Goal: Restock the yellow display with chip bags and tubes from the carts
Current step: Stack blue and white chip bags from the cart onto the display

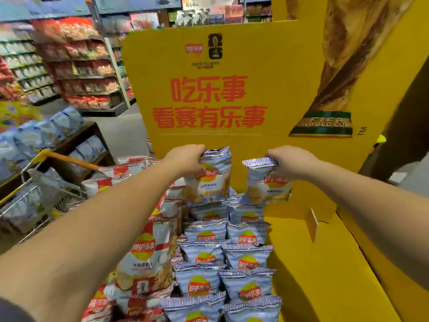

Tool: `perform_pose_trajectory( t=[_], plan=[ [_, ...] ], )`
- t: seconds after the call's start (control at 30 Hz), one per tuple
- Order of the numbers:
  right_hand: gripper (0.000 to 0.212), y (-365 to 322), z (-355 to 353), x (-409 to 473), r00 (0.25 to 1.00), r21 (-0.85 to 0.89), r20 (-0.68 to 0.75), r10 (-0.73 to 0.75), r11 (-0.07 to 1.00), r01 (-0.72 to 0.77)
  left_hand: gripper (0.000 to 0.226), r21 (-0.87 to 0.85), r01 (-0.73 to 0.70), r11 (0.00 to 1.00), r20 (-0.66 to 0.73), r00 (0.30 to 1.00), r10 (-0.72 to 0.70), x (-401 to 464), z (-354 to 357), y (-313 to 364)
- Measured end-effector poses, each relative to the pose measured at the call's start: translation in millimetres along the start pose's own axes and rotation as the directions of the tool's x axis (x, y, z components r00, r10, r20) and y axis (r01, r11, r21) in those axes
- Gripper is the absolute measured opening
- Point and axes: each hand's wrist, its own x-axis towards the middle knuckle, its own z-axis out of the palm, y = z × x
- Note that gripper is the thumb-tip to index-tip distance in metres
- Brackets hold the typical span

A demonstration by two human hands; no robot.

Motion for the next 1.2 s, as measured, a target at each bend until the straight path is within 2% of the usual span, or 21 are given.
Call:
perform_pose_trajectory(
  t=[0.17, 0.33, 0.53, 0.6, 0.7, 0.77, 0.8, 0.87, 0.93, 1.03, 1.1, 1.2],
  plan=[
    [0.035, 4.0, 35.0, 45.7, 0.997, -0.045, -0.007, 0.077, 0.996, -0.077, 0.035, 0.023, -0.104, 0.994, 0.002, 0.995, 0.104, 49.9, 30.0, -5.4],
    [0.035, 2.3, 66.2, 70.5, 0.988, 0.030, 0.044, 0.145, 0.989, -0.146, 0.029, 0.072, -0.196, 0.978, -0.003, 0.981, 0.196, 73.7, 72.5, -22.9],
    [0.029, -19.4, 99.0, 100.4, 0.995, 0.149, 0.070, 0.068, 0.986, -0.078, 0.042, 0.064, -0.195, 0.979, 0.043, 0.980, 0.192, 92.6, 99.3, -46.1],
    [0.031, -26.7, 110.1, 112.9, 0.999, 0.145, 0.028, 0.021, 0.989, -0.025, 0.050, 0.105, -0.161, 0.981, 0.030, 0.987, 0.158, 98.1, 107.6, -52.2],
    [0.045, -34.6, 130.3, 124.8, 0.999, 0.004, -0.052, 0.007, 1.000, -0.006, 0.067, 0.168, -0.040, 0.985, -0.099, 0.993, 0.057, 99.7, 121.0, -51.9],
    [0.059, -39.8, 143.8, 126.2, 0.986, -0.111, -0.143, 0.089, 0.988, -0.105, 0.069, 0.200, 0.043, 0.979, -0.209, 0.978, 0.000, 99.1, 128.3, -46.6],
    [0.059, -44.1, 147.9, 125.1, 0.967, -0.133, -0.217, 0.132, 0.978, -0.163, 0.069, 0.213, 0.077, 0.974, -0.249, 0.968, -0.022, 97.9, 130.7, -43.8],
    [0.046, -53.6, 149.1, 122.3, 0.920, -0.121, -0.321, 0.226, 0.954, -0.276, 0.069, 0.213, 0.142, 0.967, -0.292, 0.953, -0.075, 96.4, 132.0, -40.7],
    [0.030, -60.4, 146.2, 119.3, 0.900, -0.015, -0.268, 0.343, 0.933, -0.360, 0.065, 0.184, 0.186, 0.965, -0.296, 0.947, -0.126, 93.3, 129.1, -37.5],
    [0.025, -65.6, 146.4, 110.9, 0.884, 0.209, -0.050, 0.464, 0.871, -0.445, 0.048, 0.111, 0.218, 0.970, -0.310, 0.935, -0.174, 80.7, 121.6, -29.3],
    [0.024, -65.6, 145.7, 100.8, 0.922, 0.342, 0.010, 0.388, 0.865, -0.368, 0.040, 0.074, 0.203, 0.976, -0.290, 0.941, -0.173, 66.0, 113.7, -22.2],
    [0.026, -69.5, 132.7, 77.8, 0.984, 0.398, 0.060, 0.165, 0.900, -0.176, 0.043, 0.023, 0.170, 0.985, -0.161, 0.973, -0.164, 40.6, 96.9, -10.7]
  ],
)
